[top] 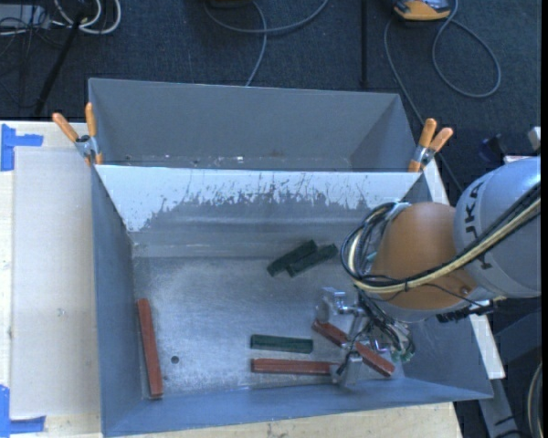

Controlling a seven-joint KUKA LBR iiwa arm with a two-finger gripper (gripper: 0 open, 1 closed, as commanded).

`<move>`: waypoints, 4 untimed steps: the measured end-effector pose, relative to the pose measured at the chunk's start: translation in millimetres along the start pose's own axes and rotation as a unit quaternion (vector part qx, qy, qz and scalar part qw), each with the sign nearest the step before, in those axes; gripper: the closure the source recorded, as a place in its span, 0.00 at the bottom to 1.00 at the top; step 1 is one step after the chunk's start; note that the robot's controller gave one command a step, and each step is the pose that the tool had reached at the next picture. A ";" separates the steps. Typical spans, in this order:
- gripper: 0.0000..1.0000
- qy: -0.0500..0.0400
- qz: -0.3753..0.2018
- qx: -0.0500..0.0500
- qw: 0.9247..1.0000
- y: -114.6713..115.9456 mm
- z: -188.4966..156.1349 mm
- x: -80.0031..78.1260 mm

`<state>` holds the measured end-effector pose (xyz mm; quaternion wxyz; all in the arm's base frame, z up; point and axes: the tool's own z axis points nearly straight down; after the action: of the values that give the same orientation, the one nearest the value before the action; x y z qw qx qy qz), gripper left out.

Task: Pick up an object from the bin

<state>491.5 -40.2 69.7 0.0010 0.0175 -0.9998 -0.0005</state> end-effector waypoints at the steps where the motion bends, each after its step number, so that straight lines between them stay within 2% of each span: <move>1: 1.00 -0.002 -0.001 0.000 1.000 0.4 -4.2 -1.8; 2: 1.00 -0.004 -0.010 0.001 1.000 11.5 -73.9 -8.6; 3: 0.00 -0.001 -0.010 0.000 1.000 11.3 -69.6 -6.8; 4: 0.00 -0.001 -0.007 0.000 1.000 41.9 2.8 8.7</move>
Offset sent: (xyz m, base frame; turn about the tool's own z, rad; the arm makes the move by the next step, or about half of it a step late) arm 0.0000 0.0000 0.0000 0.0000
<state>481.3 1.4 66.9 0.0001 0.0244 -0.9997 -0.0009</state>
